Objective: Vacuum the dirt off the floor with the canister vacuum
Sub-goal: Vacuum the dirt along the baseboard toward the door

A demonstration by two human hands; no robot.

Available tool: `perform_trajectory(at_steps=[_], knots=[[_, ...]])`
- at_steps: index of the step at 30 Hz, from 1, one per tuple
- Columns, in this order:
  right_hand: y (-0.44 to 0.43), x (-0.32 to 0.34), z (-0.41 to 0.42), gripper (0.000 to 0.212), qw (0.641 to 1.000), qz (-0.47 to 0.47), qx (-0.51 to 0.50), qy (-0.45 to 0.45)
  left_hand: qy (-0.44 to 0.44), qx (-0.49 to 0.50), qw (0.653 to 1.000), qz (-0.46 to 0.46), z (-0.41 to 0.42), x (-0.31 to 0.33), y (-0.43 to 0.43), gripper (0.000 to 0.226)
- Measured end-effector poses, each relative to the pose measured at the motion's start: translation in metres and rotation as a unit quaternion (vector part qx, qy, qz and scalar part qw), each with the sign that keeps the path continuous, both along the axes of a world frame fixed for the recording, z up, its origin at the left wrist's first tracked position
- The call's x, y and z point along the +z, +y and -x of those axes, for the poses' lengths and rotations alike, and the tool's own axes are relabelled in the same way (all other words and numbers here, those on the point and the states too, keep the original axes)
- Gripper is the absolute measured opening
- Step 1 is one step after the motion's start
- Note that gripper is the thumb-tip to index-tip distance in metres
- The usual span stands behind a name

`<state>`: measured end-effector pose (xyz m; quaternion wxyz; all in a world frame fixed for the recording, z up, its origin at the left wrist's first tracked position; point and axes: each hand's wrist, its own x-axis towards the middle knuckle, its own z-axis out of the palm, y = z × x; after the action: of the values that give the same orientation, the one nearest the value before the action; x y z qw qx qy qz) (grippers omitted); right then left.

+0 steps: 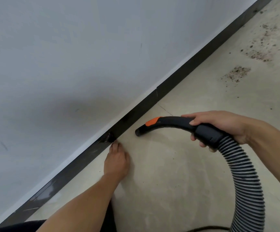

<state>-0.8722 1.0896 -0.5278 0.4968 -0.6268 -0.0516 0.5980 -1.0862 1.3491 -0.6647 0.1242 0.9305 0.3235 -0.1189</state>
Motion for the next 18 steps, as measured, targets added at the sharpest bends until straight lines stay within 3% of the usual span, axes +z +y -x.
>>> perform_trajectory(at_steps=[4,7,12,18], knots=[[-0.011,0.004,-0.009,0.040,0.994,-0.006,-0.090,-0.062,0.002,0.005,1.000,-0.012,-0.003,-0.003,-0.008,0.052],[-0.001,0.004,-0.002,0.041,0.992,-0.005,-0.093,-0.084,0.014,-0.002,1.000,-0.023,-0.008,-0.005,-0.014,0.055],[-0.027,0.004,0.001,0.042,0.998,0.015,-0.057,-0.034,0.020,-0.077,0.997,-0.019,-0.033,-0.002,-0.034,0.056],[-0.119,0.018,-0.007,0.059,0.996,0.083,-0.023,0.021,-0.006,-0.159,0.987,-0.023,-0.059,-0.007,-0.071,0.054]])
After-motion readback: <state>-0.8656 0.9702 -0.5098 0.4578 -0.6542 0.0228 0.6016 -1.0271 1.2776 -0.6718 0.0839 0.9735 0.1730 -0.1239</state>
